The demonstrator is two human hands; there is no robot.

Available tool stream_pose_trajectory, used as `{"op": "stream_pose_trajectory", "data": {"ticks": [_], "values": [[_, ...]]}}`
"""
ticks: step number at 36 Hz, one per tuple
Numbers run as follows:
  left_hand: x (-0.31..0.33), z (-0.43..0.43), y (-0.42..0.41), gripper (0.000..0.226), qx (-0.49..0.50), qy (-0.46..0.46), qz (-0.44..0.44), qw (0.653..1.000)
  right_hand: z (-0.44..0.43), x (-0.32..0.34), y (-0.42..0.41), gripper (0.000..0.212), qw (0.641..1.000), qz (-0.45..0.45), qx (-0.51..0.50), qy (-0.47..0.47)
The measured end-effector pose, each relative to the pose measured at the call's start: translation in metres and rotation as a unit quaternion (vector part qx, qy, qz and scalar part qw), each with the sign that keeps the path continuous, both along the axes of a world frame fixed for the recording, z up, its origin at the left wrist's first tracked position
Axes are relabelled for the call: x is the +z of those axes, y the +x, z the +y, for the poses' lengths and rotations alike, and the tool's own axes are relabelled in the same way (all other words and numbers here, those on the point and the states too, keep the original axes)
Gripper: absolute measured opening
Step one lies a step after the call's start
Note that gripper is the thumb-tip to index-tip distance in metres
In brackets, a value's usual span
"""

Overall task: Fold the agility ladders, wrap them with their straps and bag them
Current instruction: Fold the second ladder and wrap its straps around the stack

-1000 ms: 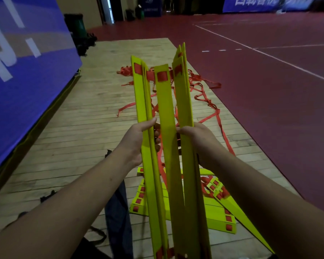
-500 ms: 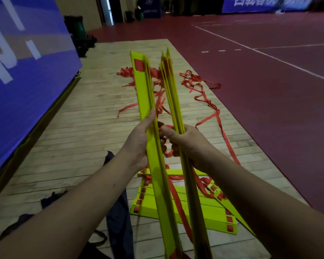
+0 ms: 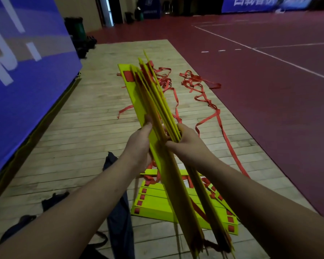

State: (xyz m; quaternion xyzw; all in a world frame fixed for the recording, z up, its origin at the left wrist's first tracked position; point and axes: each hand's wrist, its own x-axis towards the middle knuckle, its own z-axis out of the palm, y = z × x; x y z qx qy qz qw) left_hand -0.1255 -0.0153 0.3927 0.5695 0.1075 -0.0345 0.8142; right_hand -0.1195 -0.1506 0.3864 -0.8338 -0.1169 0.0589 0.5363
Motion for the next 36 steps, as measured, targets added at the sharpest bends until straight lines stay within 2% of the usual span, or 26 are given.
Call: {"op": "stream_pose_trajectory", "data": {"ticks": [4,5,7,8,11,12,16,17,19,20,22,24,26,27,30,31,34,36], "values": [[0.003,0.006,0.003,0.046,0.017,0.056,0.013,0.998,-0.008,0.008,0.000,0.014,0.999,-0.017,-0.031,0.037],[0.005,0.007,0.004,0.058,0.028,0.069,0.022,0.997,-0.010,0.011,-0.001,0.011,0.998,-0.020,-0.034,0.051],[0.004,0.008,0.007,0.102,0.033,0.117,0.037,0.992,-0.014,0.018,-0.002,0.013,0.996,-0.026,-0.039,0.074],[0.003,0.009,0.009,0.110,0.033,0.152,0.032,0.987,-0.016,0.020,-0.003,0.015,0.995,-0.028,-0.041,0.083],[-0.003,0.010,0.015,0.073,0.051,0.249,0.006,0.967,-0.017,0.022,-0.004,0.012,0.994,-0.024,-0.037,0.095],[-0.004,0.010,0.015,0.072,0.047,0.259,0.005,0.965,-0.016,0.021,-0.004,0.009,0.993,-0.021,-0.040,0.105],[-0.001,0.017,0.013,0.100,-0.001,0.168,-0.003,0.986,-0.013,0.022,-0.003,0.010,0.985,0.016,-0.059,0.160],[-0.001,0.021,0.015,0.090,-0.035,0.133,-0.006,0.990,-0.013,0.022,-0.002,0.011,0.982,0.026,-0.065,0.173],[0.005,0.025,0.014,0.052,-0.105,0.072,-0.022,0.992,-0.014,0.021,0.000,0.014,0.979,0.037,-0.083,0.185],[0.005,0.029,0.015,0.047,-0.127,0.050,-0.026,0.990,-0.015,0.020,0.002,0.018,0.977,0.045,-0.092,0.188],[0.004,0.034,0.015,0.049,-0.153,0.012,-0.030,0.988,-0.018,0.017,0.005,0.027,0.972,0.070,-0.104,0.201],[0.003,0.033,0.015,0.050,-0.177,0.018,-0.032,0.983,-0.019,0.016,0.004,0.035,0.967,0.098,-0.111,0.207],[0.002,0.031,0.014,0.053,-0.171,0.033,-0.033,0.984,-0.019,0.014,0.003,0.057,0.964,0.124,-0.102,0.210],[0.000,0.030,0.013,0.055,-0.165,0.043,-0.039,0.985,-0.019,0.012,0.003,0.060,0.963,0.133,-0.093,0.215],[-0.002,0.029,0.013,0.056,-0.139,0.067,-0.064,0.986,-0.019,0.008,0.003,0.031,0.957,0.142,-0.051,0.249],[-0.002,0.029,0.012,0.054,-0.130,0.075,-0.073,0.986,-0.019,0.007,0.004,0.028,0.956,0.140,-0.035,0.257],[0.001,0.027,0.009,0.048,-0.113,0.106,-0.102,0.983,-0.018,0.008,0.004,0.047,0.963,0.113,-0.014,0.244],[-0.001,0.028,0.009,0.047,-0.112,0.129,-0.114,0.979,-0.017,0.007,0.004,0.051,0.966,0.102,-0.019,0.236]]}}
